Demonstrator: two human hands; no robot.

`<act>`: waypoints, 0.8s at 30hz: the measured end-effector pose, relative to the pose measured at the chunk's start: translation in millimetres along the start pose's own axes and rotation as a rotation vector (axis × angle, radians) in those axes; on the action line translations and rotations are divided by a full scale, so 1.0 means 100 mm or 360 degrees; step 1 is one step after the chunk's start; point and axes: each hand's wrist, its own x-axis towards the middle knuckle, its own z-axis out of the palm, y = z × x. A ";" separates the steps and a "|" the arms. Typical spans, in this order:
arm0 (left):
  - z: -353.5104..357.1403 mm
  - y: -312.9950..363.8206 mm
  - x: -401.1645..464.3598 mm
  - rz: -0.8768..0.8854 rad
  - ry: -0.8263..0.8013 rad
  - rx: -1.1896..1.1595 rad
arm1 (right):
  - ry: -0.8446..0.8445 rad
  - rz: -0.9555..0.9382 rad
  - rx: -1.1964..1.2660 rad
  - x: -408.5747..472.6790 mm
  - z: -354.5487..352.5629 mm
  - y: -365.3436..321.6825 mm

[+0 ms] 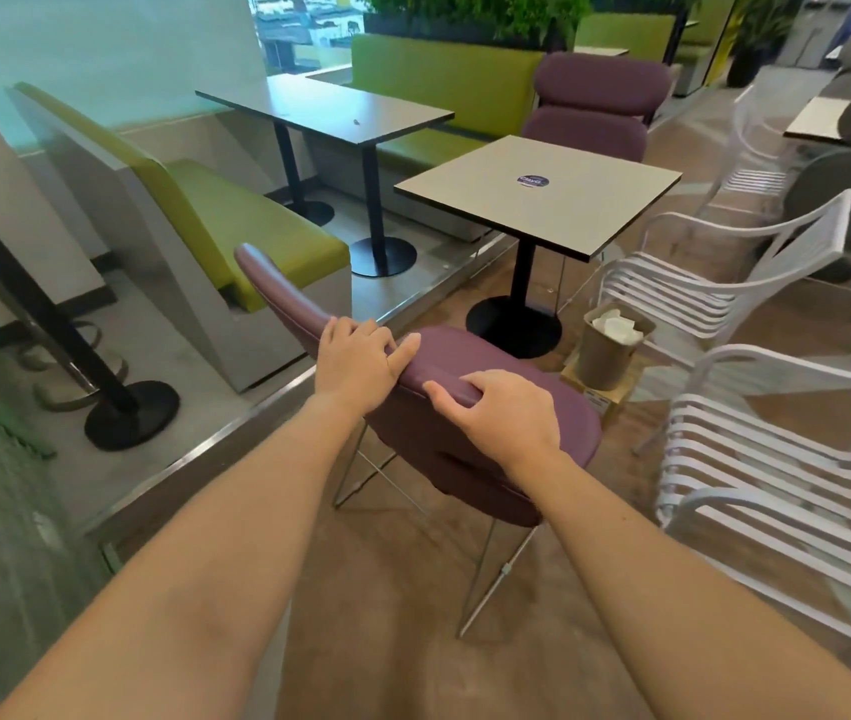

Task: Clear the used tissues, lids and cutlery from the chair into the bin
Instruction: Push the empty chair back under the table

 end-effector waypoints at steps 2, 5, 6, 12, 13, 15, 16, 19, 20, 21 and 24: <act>-0.01 0.22 -0.12 -0.0103 0.0087 -0.0108 | -0.0020 -0.0030 -0.0006 -0.06 -0.09 0.20; -0.01 0.55 -0.28 -0.0220 0.0156 -0.0192 | -0.0043 -0.0080 0.0014 -0.16 -0.23 0.50; -0.01 0.66 -0.32 -0.0232 0.0169 -0.0198 | -0.0052 -0.0108 0.0031 -0.18 -0.27 0.61; 0.01 1.31 -0.50 -0.0331 0.0161 -0.0200 | -0.0149 -0.0202 0.0134 -0.26 -0.55 1.26; 0.01 1.44 -0.53 -0.0351 0.0157 -0.0188 | -0.0172 -0.0218 0.0170 -0.27 -0.62 1.39; 0.00 1.64 -0.56 -0.0366 0.0153 -0.0180 | -0.0197 -0.0216 0.0220 -0.27 -0.71 1.57; -0.02 1.72 -0.57 -0.0377 0.0156 -0.0186 | -0.0205 -0.0214 0.0227 -0.27 -0.75 1.64; -0.04 1.82 -0.64 -0.0386 0.0147 -0.0191 | -0.0262 -0.0202 0.0234 -0.31 -0.80 1.72; -0.05 1.80 -0.68 -0.0360 0.0141 -0.0194 | -0.0271 -0.0195 0.0246 -0.34 -0.81 1.73; -0.06 1.75 -0.71 -0.0315 0.0132 -0.0212 | -0.0275 -0.0193 0.0252 -0.35 -0.82 1.71; -0.13 1.51 -0.71 -0.0129 0.0005 -0.0274 | -0.0267 -0.0236 0.0105 -0.36 -0.82 1.58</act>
